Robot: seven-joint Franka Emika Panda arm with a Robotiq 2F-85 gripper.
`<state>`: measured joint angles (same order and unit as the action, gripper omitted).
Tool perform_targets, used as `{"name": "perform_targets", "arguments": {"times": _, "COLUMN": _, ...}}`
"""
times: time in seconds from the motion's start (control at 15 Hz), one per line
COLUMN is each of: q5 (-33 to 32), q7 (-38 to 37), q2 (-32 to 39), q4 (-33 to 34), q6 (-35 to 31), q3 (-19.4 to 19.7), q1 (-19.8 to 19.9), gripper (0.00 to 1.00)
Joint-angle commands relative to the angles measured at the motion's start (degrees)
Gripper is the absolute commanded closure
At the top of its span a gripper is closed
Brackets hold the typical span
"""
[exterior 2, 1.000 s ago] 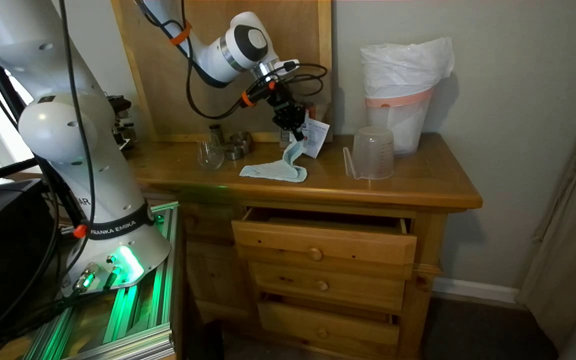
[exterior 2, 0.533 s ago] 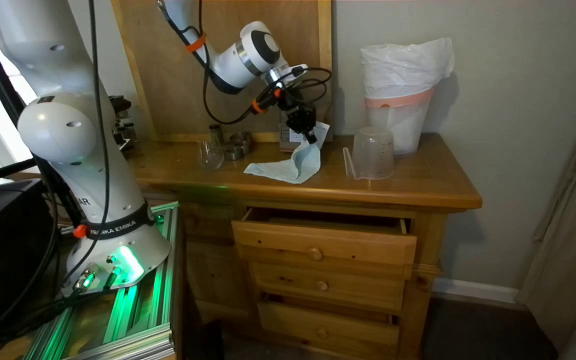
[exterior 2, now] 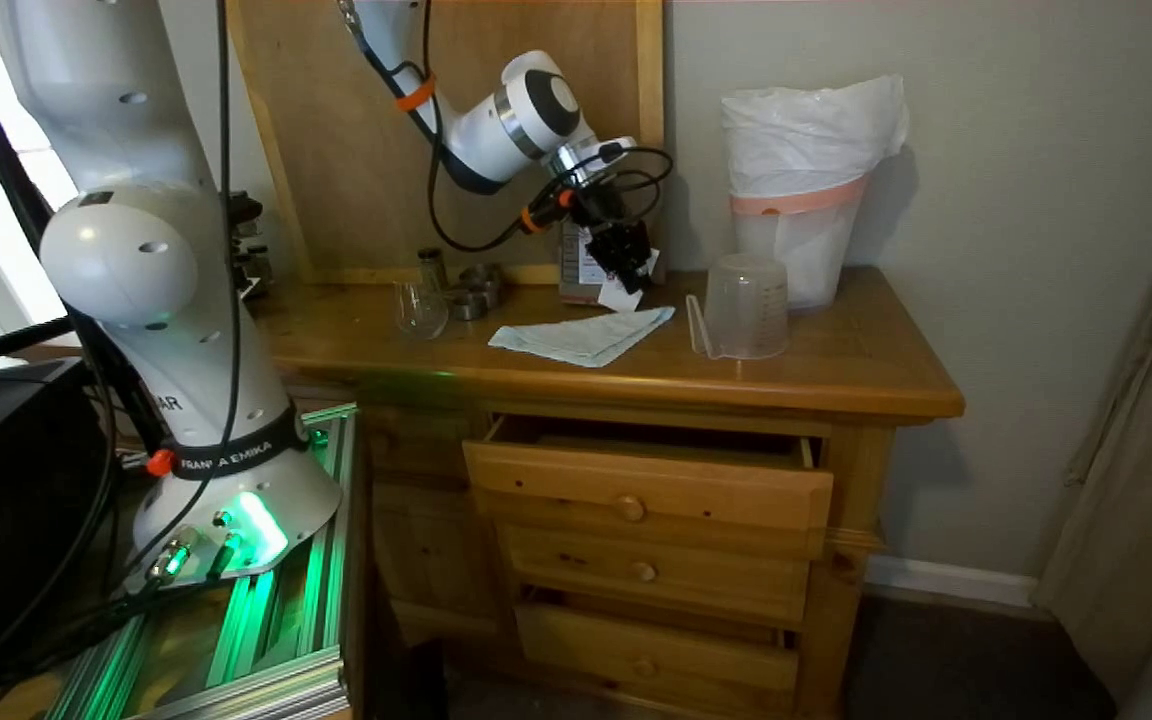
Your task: Unfold the towel then lay it out on the counter.
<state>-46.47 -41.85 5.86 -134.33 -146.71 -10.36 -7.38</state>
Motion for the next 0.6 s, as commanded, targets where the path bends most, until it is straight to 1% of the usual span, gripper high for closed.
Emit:
{"name": "perform_targets", "arguments": {"times": 0.0, "q5": -0.8, "q7": -4.3, "q2": -0.3, "q4": 1.6, "q6": 0.1, "q3": 2.1, "q1": -1.5, "gripper": 0.31}}
{"name": "perform_targets", "arguments": {"times": 0.13, "q5": 1.1, "q7": -4.9, "q2": -1.8, "q4": 1.0, "q6": 1.9, "q3": 2.3, "q1": -1.5, "gripper": 0.16}}
{"name": "perform_targets", "arguments": {"times": 0.27, "q5": 6.9, "q7": -1.8, "q2": -2.9, "q4": -0.5, "q6": 5.1, "q3": 2.2, "q1": -1.0, "gripper": 0.02}}
{"name": "perform_targets", "arguments": {"times": 0.33, "q5": 9.9, "q7": 0.1, "q2": -3.4, "q4": -1.3, "q6": 6.4, "q3": 2.3, "q1": -0.6, "gripper": 0.00}}
{"name": "perform_targets", "arguments": {"times": 0.47, "q5": 17.1, "q7": 5.1, "q2": -3.9, "q4": -2.4, "q6": 7.9, "q3": 2.5, "q1": -0.1, "gripper": 0.00}}
{"name": "perform_targets", "arguments": {"times": 0.53, "q5": 21.8, "q7": 9.5, "q2": -4.2, "q4": -3.5, "q6": 7.0, "q3": 2.5, "q1": 0.2, "gripper": 0.00}}
